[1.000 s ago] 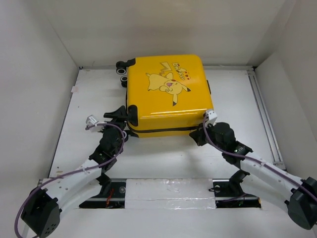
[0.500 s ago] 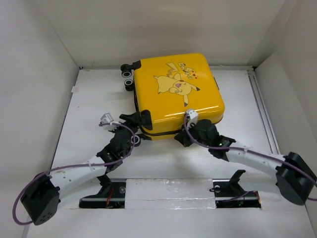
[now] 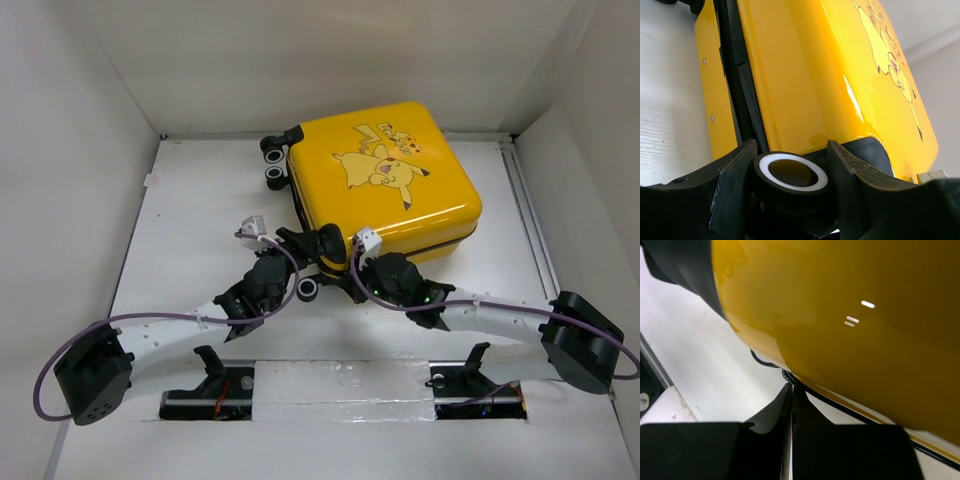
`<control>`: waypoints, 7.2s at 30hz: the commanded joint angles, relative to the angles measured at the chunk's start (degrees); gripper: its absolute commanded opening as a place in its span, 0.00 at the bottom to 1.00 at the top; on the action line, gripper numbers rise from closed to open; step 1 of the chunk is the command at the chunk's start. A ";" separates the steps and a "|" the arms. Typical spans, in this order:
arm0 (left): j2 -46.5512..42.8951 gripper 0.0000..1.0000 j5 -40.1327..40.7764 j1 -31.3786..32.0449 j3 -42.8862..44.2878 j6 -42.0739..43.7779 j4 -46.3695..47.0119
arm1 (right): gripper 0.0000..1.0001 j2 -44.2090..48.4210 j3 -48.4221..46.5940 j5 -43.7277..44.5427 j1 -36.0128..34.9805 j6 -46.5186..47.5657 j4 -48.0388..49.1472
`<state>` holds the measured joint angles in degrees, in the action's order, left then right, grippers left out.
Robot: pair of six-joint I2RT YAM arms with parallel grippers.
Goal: Pack the luggage
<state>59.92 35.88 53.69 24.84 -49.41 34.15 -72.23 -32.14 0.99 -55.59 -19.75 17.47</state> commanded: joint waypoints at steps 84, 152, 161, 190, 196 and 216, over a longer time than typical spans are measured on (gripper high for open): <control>-12.08 0.00 -20.67 -25.39 -10.51 -6.75 2.16 | 0.00 19.57 1.34 -25.52 27.92 -10.21 6.66; -21.95 0.00 -31.13 -24.86 11.81 -5.35 -9.12 | 0.00 32.85 17.48 -33.88 28.00 -8.20 6.96; -23.70 0.00 -28.70 -24.86 15.86 -3.42 -12.79 | 0.00 23.81 -2.21 -25.08 28.00 -0.91 -2.61; -8.26 1.00 -15.73 -24.86 29.38 16.35 -18.00 | 0.00 20.10 7.44 -22.20 27.12 -3.02 0.38; 3.24 0.89 -22.79 -11.48 33.51 25.39 -11.74 | 0.11 19.32 6.13 -20.68 27.12 -0.82 -2.09; 10.21 0.99 -39.93 4.76 21.92 21.72 -20.70 | 0.37 17.91 8.32 -21.83 27.12 -1.96 -0.43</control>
<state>68.95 -2.17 57.93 45.71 -27.99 14.74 -53.80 -23.42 -22.55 -27.97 -21.37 10.72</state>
